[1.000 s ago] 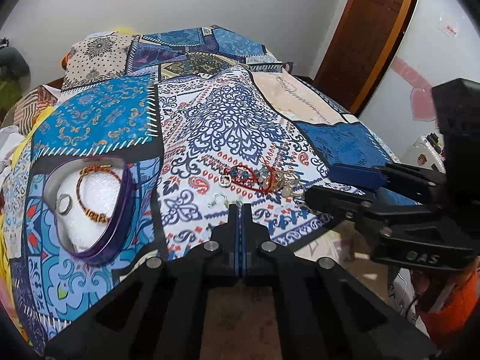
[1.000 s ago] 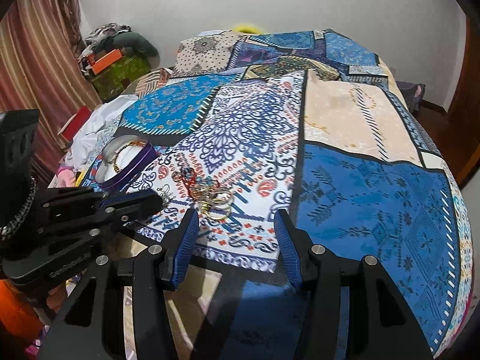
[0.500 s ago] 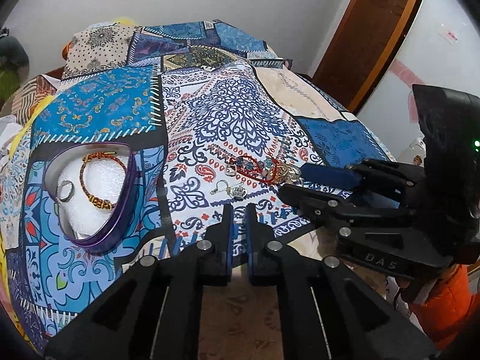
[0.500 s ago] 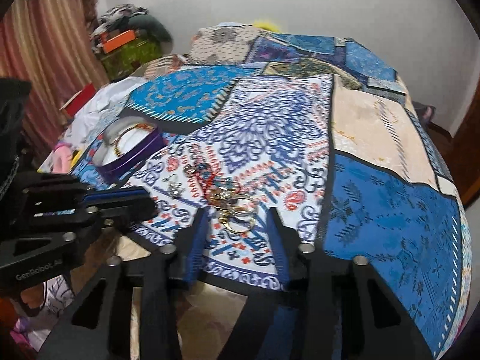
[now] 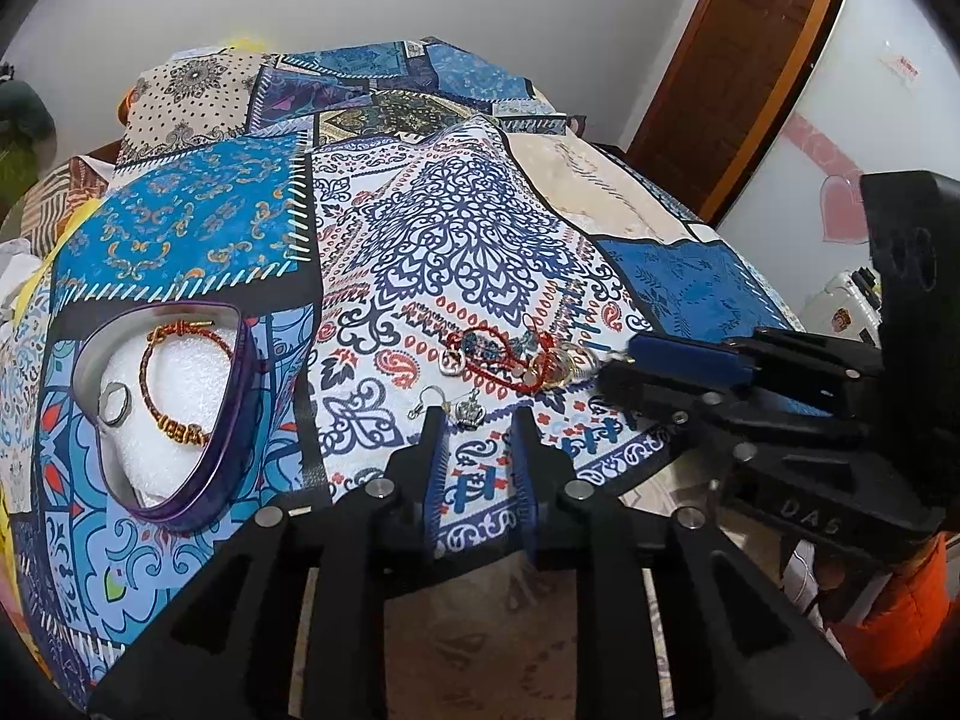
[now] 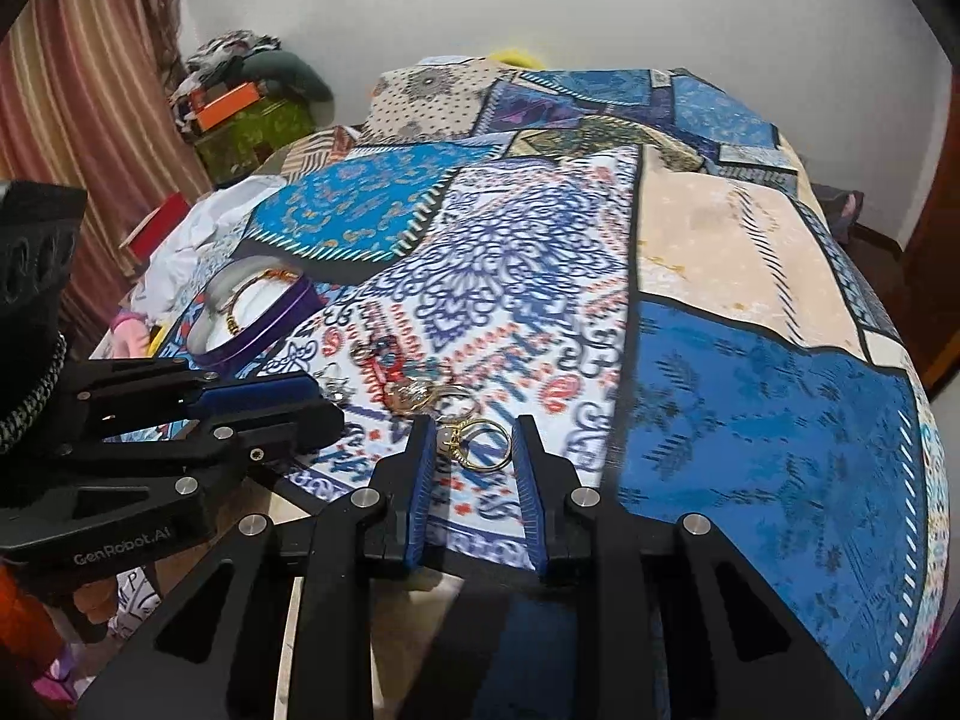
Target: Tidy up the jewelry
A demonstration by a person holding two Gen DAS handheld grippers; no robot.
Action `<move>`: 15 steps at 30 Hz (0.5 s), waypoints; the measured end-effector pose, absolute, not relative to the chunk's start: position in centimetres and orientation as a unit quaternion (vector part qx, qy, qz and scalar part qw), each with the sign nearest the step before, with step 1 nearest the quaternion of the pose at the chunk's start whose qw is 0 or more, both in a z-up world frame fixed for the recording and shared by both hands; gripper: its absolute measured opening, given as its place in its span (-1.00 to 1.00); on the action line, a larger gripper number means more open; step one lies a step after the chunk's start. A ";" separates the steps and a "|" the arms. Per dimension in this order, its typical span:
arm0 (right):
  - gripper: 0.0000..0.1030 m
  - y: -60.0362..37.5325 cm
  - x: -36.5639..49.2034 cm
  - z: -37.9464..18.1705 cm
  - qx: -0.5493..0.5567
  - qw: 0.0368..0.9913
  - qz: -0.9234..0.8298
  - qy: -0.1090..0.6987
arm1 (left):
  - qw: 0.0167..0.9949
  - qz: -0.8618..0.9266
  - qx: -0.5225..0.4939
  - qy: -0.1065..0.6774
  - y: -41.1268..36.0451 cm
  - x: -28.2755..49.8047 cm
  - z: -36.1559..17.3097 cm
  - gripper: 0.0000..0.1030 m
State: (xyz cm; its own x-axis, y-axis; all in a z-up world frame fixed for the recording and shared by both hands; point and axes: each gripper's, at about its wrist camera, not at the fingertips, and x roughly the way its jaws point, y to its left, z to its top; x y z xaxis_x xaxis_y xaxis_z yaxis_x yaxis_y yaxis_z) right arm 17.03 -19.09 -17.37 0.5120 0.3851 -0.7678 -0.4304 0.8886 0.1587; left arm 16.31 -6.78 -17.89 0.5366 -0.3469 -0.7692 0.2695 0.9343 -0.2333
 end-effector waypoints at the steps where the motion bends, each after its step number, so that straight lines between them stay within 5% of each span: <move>1: -0.55 -19.4 17.1 -17.3 -0.024 0.870 0.231 0.434 | 0.876 -0.174 -0.042 0.447 -6.9 16.4 -17.9 -0.59; 8: -0.55 -21.2 17.0 -16.8 -0.002 0.876 0.214 0.433 | 0.880 -0.170 -0.049 0.441 -6.9 17.0 -18.4 -0.61; 10: -0.55 -21.3 17.0 -16.7 0.000 0.876 0.214 0.432 | 0.883 -0.164 -0.042 0.438 -7.0 17.0 -18.4 -0.80; 15: -0.55 -21.2 16.9 -16.4 0.006 0.877 0.216 0.428 | 0.884 -0.160 -0.037 0.437 -6.9 16.6 -18.1 -0.83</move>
State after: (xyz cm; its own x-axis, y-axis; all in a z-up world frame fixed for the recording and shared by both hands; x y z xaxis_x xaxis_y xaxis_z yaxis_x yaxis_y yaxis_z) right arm 16.94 -21.23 -16.44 0.5398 0.3848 -0.7487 -0.3746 0.9063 0.1957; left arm 16.63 -6.94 -18.05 0.5668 -0.3144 -0.7615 0.2500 0.9464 -0.2047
